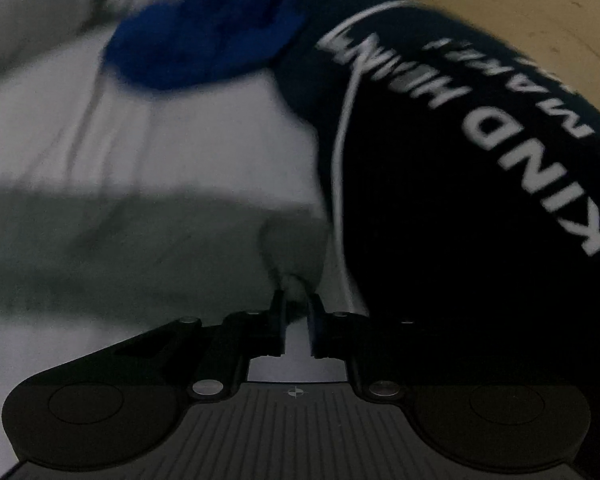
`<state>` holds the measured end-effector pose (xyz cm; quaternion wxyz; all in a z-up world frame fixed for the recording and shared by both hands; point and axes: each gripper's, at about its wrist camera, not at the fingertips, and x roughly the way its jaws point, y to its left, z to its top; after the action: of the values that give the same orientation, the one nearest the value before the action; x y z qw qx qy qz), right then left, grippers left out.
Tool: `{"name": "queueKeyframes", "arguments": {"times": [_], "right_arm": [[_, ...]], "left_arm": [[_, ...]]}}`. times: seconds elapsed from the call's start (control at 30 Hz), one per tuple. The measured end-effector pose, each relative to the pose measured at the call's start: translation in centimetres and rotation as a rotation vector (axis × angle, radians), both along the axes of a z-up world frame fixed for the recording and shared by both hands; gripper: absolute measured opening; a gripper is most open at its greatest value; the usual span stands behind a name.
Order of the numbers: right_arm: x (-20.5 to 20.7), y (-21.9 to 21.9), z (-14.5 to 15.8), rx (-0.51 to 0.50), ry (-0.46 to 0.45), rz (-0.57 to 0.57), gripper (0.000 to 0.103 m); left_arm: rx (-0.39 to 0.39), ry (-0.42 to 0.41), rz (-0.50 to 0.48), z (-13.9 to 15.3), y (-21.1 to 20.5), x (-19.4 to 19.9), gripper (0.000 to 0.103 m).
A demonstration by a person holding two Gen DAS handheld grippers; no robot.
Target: Fold clothes
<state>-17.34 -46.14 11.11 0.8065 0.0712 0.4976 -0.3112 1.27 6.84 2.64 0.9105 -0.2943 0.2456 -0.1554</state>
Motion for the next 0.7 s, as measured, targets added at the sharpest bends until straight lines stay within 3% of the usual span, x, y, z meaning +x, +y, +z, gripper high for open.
{"name": "queueKeyframes", "arguments": {"times": [0.07, 0.17, 0.33, 0.47, 0.57, 0.7], "right_arm": [[-0.4, 1.0, 0.4, -0.04, 0.074, 0.055, 0.026], [-0.7, 1.6, 1.7, -0.081, 0.078, 0.078, 0.036], [0.7, 0.9, 4.4, -0.16, -0.098, 0.071, 0.065], [3.9, -1.4, 2.5, -0.15, -0.089, 0.088, 0.062], [5.2, -3.3, 0.1, -0.125, -0.026, 0.065, 0.049], [5.7, -4.1, -2.0, -0.11, 0.004, 0.062, 0.049]], "left_arm": [[-0.002, 0.001, 0.0, 0.0, 0.1, 0.0, 0.103], [-0.003, 0.004, -0.002, 0.0, 0.2, 0.3, 0.103], [0.002, 0.002, -0.006, 0.1, 0.1, 0.3, 0.103], [0.008, 0.004, -0.004, -0.1, 0.0, 0.3, 0.103], [0.015, 0.004, -0.003, -0.2, 0.0, 0.4, 0.103], [0.025, 0.003, -0.009, -0.3, 0.0, 0.4, 0.103]]}}
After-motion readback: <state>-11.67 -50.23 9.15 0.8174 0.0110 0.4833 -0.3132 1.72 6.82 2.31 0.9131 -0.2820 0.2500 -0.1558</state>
